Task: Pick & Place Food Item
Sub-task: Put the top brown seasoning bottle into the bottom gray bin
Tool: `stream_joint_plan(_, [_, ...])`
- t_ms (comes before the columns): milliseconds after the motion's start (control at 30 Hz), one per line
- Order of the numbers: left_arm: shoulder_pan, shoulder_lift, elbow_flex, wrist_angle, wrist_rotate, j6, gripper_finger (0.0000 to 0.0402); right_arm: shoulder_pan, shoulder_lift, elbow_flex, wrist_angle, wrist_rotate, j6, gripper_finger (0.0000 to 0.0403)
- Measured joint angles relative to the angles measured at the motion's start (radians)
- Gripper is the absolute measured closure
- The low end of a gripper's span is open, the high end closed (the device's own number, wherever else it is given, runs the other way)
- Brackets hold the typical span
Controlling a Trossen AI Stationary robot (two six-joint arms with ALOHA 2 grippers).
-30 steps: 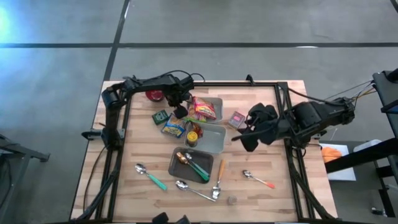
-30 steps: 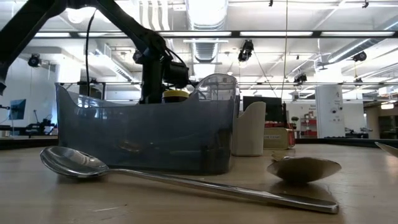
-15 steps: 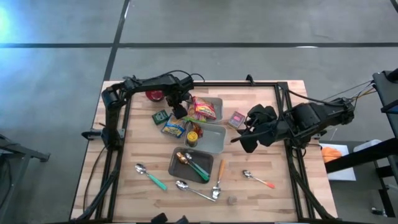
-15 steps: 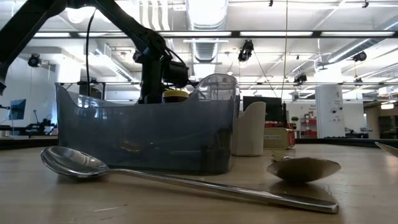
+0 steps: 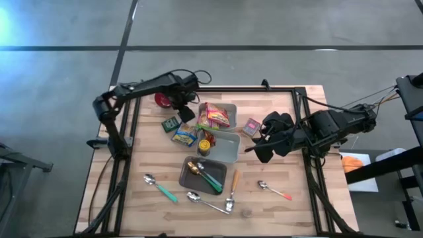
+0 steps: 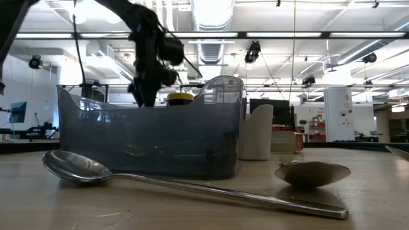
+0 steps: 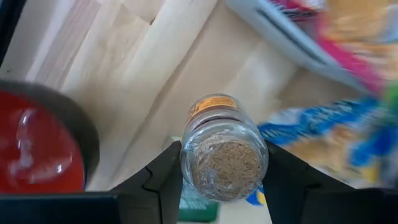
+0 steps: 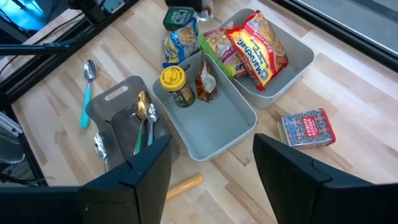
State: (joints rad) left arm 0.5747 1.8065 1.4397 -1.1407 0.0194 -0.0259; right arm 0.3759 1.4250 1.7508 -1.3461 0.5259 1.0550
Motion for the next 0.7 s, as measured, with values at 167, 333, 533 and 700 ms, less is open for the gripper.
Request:
stream_joint_plan(167, [-0.033,-0.095,0.034,-0.062,0.073,-0.076,0.0235,0.000,0.000,0.000,0.000,0.000,-0.007,0.0181])
stream_joint_plan(333, [-0.118,-0.138,0.114,-0.092,0.089,-0.168,0.0235,0.000,0.000,0.000,0.000,0.000,-0.009,0.0181])
stream_joint_plan(533, [-0.243,-0.135,0.259,-0.133,0.110,-0.228,0.0235,0.000,0.000,0.000,-0.001,0.000,-0.012,0.0181])
stream_joint_plan(700, [-0.338,-0.134,0.331,-0.108,0.115,-0.258,0.0235,0.000,0.000,0.000,-0.003,0.000,-0.016,0.0181])
